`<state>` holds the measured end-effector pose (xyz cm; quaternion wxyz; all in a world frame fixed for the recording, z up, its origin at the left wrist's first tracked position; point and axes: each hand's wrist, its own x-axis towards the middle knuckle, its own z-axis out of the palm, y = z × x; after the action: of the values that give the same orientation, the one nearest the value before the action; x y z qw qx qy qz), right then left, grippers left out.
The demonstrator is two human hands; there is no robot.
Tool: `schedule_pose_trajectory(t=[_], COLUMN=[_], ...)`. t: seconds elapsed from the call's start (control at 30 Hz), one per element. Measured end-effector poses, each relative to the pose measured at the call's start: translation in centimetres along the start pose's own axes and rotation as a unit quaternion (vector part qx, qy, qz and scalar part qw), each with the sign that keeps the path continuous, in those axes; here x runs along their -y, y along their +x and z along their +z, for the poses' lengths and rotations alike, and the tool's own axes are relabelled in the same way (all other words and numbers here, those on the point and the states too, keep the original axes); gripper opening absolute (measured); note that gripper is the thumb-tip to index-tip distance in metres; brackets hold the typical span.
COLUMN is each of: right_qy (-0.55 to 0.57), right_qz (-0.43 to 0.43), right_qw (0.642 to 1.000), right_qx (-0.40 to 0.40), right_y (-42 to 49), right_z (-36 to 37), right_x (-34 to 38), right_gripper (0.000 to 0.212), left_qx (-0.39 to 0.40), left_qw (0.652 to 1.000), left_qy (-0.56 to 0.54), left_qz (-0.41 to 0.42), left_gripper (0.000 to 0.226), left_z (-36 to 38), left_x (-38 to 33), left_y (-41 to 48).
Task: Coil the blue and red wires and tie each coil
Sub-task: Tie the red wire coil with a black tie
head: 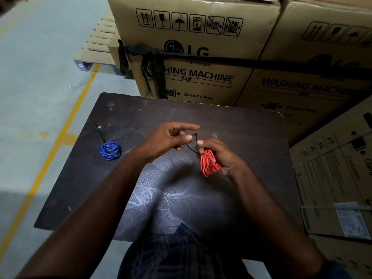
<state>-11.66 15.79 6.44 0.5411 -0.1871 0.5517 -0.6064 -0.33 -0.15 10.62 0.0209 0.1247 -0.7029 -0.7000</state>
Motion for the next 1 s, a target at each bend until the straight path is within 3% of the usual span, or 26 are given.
schedule_pose_trajectory(t=[0.27, 0.73, 1.0], right_qy=[0.002, 0.184, 0.158], right_qz=[0.008, 0.007, 0.007], right_qw=[1.0, 0.981, 0.987], right_qx=[-0.002, 0.062, 0.034], right_y=[-0.01, -0.2, 0.06], right_z=[-0.46, -0.35, -0.52], right_x=[-0.06, -0.37, -0.5], right_gripper=[0.029, 0.033, 0.032], left_qx=[0.015, 0.014, 0.006], left_qw=[1.0, 1.0, 1.0], left_qy=[0.012, -0.006, -0.023], left_qz=[-0.003, -0.002, -0.009], left_gripper=[0.023, 0.017, 0.016], left_z=[-0.05, 0.67, 0.71], left_x=[0.21, 0.44, 0.39], left_y=[0.16, 0.13, 0.02])
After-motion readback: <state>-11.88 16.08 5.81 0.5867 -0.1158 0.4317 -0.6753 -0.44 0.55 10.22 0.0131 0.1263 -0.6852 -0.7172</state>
